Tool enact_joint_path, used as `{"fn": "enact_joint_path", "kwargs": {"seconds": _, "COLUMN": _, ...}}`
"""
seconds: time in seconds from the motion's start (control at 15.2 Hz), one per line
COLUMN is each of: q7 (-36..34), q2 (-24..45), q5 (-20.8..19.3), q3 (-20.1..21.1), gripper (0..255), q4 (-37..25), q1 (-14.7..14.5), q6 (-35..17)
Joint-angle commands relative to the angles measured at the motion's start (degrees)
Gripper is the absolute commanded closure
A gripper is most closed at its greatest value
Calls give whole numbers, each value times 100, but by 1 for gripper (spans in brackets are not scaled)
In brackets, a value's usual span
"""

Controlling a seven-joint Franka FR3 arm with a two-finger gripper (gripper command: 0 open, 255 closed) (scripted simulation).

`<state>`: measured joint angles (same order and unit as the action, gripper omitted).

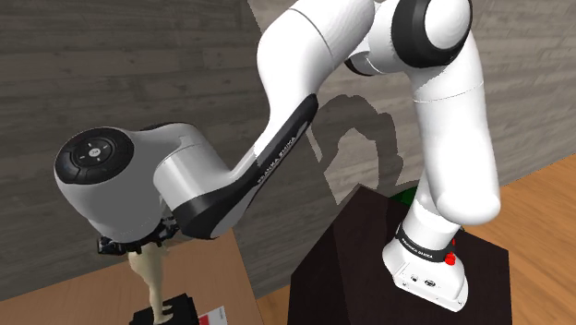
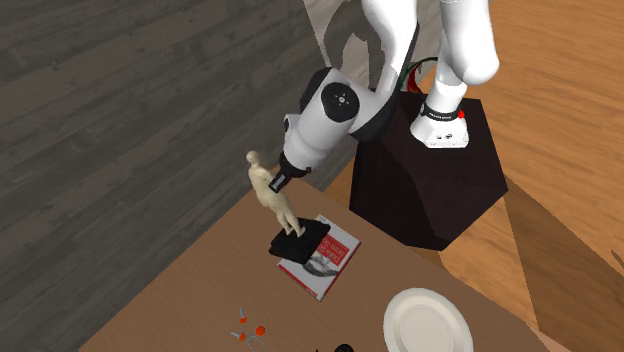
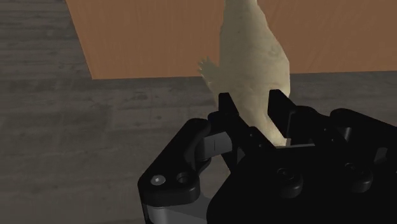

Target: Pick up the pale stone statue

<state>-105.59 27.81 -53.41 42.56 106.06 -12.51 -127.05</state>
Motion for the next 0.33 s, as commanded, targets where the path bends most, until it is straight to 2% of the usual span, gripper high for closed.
{"fn": "enact_joint_path", "kwargs": {"seconds": 0.0, "q7": 98, "q2": -98, "q5": 115, "q3": 67, "gripper": 255, "q4": -36, "q1": 38, "q6": 80}}
{"fn": "enact_joint_path", "kwargs": {"seconds": 0.26, "q7": 202, "q2": -191, "q5": 231, "q3": 129, "gripper": 255, "q4": -69, "q1": 81, "q6": 157}}
